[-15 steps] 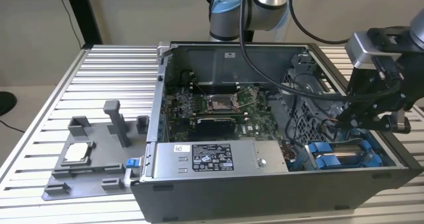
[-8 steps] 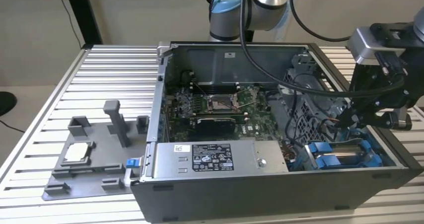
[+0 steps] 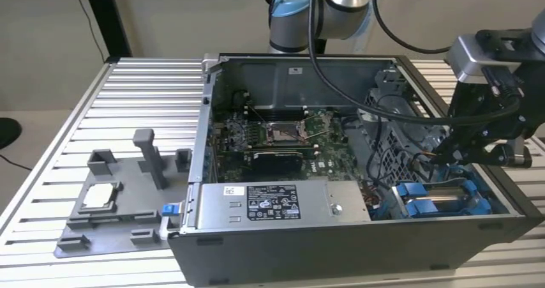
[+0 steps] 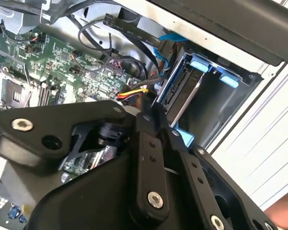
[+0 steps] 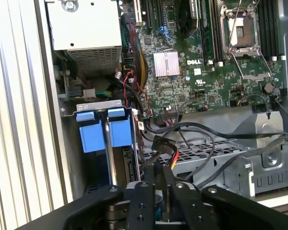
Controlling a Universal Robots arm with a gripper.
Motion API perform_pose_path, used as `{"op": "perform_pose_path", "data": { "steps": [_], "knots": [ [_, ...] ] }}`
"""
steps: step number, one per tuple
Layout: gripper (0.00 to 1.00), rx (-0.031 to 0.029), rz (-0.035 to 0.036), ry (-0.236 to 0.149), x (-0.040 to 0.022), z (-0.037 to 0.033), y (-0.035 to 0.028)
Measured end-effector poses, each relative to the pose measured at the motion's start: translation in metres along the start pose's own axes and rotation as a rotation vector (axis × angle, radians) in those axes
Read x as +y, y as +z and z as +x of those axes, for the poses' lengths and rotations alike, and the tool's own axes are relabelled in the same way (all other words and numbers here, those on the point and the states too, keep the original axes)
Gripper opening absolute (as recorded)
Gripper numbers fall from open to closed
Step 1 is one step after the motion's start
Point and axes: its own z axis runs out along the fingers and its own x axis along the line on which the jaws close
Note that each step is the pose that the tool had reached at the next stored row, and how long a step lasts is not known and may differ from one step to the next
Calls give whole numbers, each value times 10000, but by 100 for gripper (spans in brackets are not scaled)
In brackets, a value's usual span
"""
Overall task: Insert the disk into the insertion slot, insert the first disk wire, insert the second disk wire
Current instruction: 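Insert the first disk wire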
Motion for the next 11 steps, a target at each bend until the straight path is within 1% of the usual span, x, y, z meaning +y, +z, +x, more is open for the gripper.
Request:
{"op": "perform_pose_path", "data": {
  "steps": [3, 9, 11],
  "knots": [
    [100, 0, 0, 0, -1, 4, 20],
    [100, -6, -1, 0, -5, 19, 109],
    [100, -12, -1, -1, -6, 22, 128]
  ]
}}
